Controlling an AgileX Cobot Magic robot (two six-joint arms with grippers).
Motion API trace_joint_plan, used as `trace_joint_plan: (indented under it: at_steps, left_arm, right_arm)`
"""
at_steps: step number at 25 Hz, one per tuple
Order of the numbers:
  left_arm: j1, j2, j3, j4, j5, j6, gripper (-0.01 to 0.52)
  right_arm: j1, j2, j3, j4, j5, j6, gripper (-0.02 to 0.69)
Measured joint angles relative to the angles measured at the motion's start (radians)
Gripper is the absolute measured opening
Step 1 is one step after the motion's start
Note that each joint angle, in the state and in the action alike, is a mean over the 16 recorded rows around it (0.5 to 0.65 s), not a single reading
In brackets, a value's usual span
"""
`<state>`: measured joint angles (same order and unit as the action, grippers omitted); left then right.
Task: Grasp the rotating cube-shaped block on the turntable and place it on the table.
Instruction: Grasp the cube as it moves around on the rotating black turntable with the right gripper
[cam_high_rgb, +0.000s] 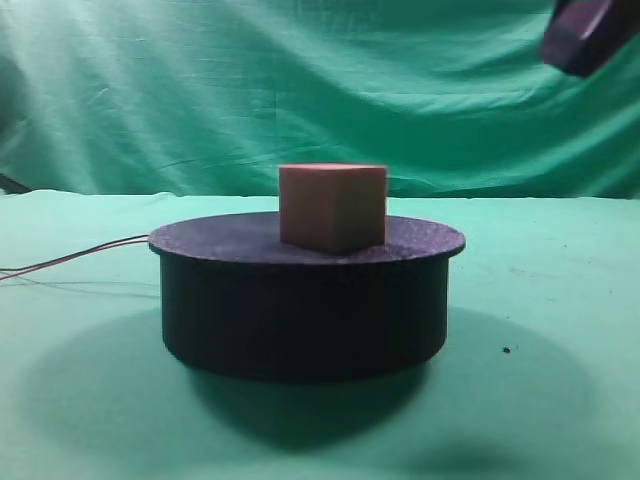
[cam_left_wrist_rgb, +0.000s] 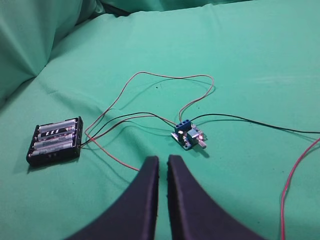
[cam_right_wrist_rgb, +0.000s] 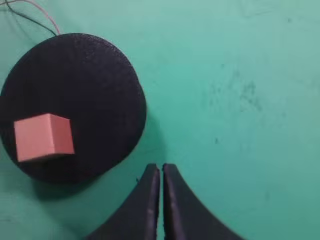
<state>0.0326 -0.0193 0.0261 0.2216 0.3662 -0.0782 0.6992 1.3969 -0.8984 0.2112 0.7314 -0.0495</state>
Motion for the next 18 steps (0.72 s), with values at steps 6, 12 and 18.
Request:
trace_joint_plan:
  at_steps: [6, 12, 18]
  left_arm:
    - [0.0, 0.0, 0.0, 0.0, 0.0, 0.0, 0.0]
    - [0.0, 0.0, 0.0, 0.0, 0.0, 0.0, 0.0]
    - [0.0, 0.0, 0.0, 0.0, 0.0, 0.0, 0.0]
  right_arm:
    - [0.043, 0.094, -0.059, 0.01, 0.008, -0.003, 0.451]
    - [0.051, 0.167, -0.076, 0.008, -0.015, -0.004, 0.492]
    - [0.052, 0.202, -0.116, -0.057, -0.002, 0.021, 0.356]
